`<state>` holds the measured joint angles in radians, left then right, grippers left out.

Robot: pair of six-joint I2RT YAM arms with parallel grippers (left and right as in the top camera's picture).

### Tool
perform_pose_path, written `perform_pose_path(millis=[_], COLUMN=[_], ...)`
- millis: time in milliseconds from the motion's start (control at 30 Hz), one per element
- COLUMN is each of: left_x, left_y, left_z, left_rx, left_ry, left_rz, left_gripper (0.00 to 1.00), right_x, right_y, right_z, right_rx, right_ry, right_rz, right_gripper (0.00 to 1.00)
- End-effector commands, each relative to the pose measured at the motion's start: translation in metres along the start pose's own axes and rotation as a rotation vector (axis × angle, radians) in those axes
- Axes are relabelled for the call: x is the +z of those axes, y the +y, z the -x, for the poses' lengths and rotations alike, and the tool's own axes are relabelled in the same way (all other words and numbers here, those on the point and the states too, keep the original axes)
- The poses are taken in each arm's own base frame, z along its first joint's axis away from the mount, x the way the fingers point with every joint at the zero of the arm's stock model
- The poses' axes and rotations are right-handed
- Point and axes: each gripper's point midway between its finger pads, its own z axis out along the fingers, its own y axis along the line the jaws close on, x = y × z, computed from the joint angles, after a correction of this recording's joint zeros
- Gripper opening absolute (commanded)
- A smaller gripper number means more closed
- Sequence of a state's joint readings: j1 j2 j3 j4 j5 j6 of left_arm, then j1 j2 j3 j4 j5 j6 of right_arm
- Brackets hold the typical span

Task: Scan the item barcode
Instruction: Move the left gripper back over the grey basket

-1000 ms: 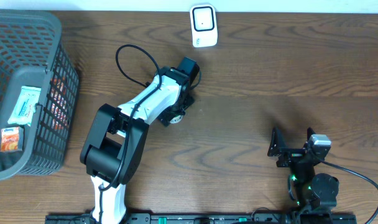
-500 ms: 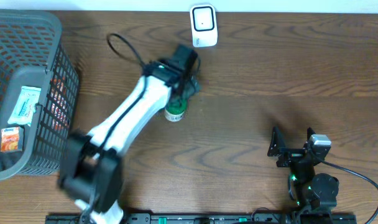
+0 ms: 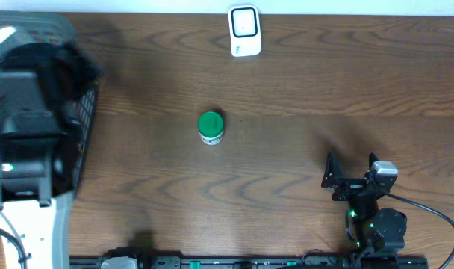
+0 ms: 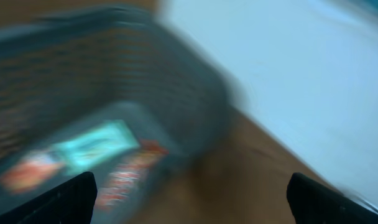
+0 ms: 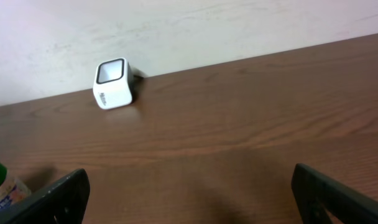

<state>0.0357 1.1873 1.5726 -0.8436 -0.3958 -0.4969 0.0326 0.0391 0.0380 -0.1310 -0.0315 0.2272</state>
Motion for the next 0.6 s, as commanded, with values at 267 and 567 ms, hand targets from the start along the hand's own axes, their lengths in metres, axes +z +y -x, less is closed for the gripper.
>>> perform_pose_path(millis=[267,567], left_x=[0.076,0.139], left_y=[0.136,0.177], left_z=[-0.023,-0.104], left_rx=[-0.193,-0.435], left_ry=[0.279,0.508], left_rz=[0.267,0.403], left_gripper=[0.98,0.98], right_x=[0.0,0.0], right_y=[0.002,0.002], right_z=[-0.003,-0.003], right_rx=[0.002,0.002], right_ry=[0.008,0.008], right_rz=[0.011,0.011], right_gripper=[0.99,0.99])
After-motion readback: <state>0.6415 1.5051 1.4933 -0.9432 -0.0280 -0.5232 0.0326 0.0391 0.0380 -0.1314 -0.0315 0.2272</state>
